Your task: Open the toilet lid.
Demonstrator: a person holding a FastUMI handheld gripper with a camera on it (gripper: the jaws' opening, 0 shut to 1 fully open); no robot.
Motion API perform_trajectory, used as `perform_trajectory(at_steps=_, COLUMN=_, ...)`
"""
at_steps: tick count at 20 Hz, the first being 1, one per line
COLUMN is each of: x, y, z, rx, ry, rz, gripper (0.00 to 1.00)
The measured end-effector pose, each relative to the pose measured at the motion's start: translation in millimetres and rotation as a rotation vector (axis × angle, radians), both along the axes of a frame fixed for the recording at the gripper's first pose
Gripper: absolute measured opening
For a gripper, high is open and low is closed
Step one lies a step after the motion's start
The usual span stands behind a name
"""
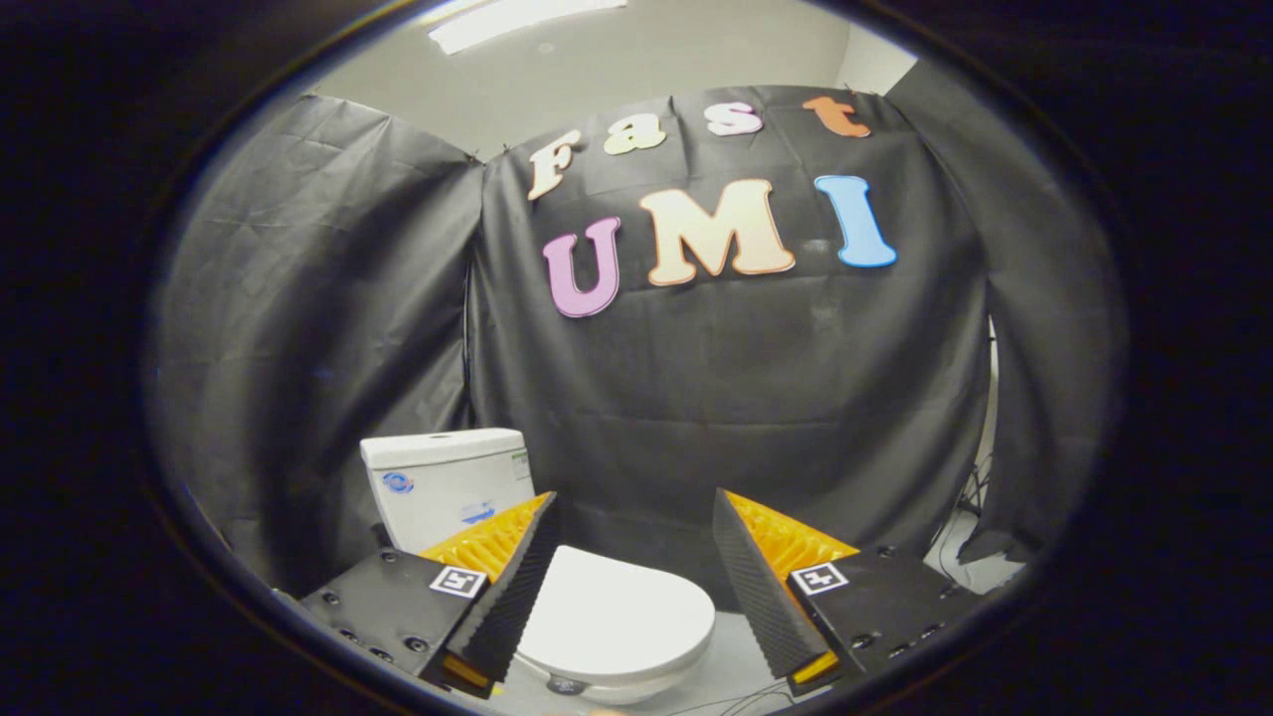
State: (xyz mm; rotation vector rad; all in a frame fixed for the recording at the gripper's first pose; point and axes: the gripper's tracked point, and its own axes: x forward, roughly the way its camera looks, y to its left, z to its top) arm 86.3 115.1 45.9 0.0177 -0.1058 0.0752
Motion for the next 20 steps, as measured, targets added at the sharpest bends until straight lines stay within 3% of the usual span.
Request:
perform_trajectory(at_steps=11, x=-20, y=40, z=0, rx=0.035, ry=0.001, rz=-0.129, gripper=0.95)
perform_trajectory(at_steps=20, x=-2, y=62, z=-17, rx=0.248, ry=-0.108, rz=-0.217, gripper=0.94)
